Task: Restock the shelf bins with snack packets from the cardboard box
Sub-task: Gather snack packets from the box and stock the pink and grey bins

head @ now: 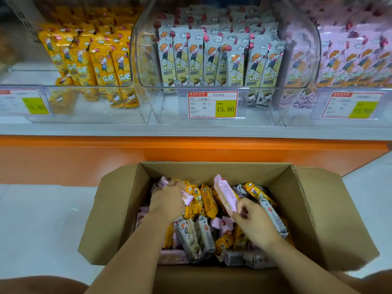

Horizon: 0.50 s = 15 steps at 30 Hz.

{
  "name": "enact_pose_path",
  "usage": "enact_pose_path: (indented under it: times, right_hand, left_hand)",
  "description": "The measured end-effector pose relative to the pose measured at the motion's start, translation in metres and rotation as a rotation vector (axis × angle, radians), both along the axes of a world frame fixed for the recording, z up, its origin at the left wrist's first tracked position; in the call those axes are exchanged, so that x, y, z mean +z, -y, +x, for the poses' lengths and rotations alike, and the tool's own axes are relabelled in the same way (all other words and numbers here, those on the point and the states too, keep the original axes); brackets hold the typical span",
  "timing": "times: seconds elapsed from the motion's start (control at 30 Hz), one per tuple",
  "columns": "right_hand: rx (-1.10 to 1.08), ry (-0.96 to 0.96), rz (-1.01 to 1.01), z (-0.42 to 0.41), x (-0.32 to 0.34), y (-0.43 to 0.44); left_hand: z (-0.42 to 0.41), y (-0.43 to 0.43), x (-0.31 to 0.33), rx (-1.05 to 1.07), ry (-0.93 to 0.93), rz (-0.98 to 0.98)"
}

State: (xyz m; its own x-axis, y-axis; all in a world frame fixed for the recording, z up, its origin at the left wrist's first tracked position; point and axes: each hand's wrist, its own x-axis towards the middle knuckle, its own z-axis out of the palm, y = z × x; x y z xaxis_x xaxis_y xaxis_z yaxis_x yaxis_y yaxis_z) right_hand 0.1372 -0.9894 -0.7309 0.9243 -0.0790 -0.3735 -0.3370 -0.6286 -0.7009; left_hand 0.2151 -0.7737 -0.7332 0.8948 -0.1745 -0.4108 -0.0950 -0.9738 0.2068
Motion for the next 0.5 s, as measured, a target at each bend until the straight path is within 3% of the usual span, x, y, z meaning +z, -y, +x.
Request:
enact_pose_path:
  times: [0.17,0.33,0.5]
  right_hand:
    - [0.034,-0.005,0.038,0.005,0.029,0.004]
    - [0.232,-0.01,-0.039,0.019,0.088,0.012]
    - [0.341,0.133,-0.116,0.027,0.145,0.023]
  left_hand:
    - [-0.007,0.008,0.011,-0.032,0.026,-0.066]
    - [-0.009,0.008,0.027,0.032,0.069,-0.104]
    - [-0.014,0.007,0.055,0.213,0.201,-0.367]
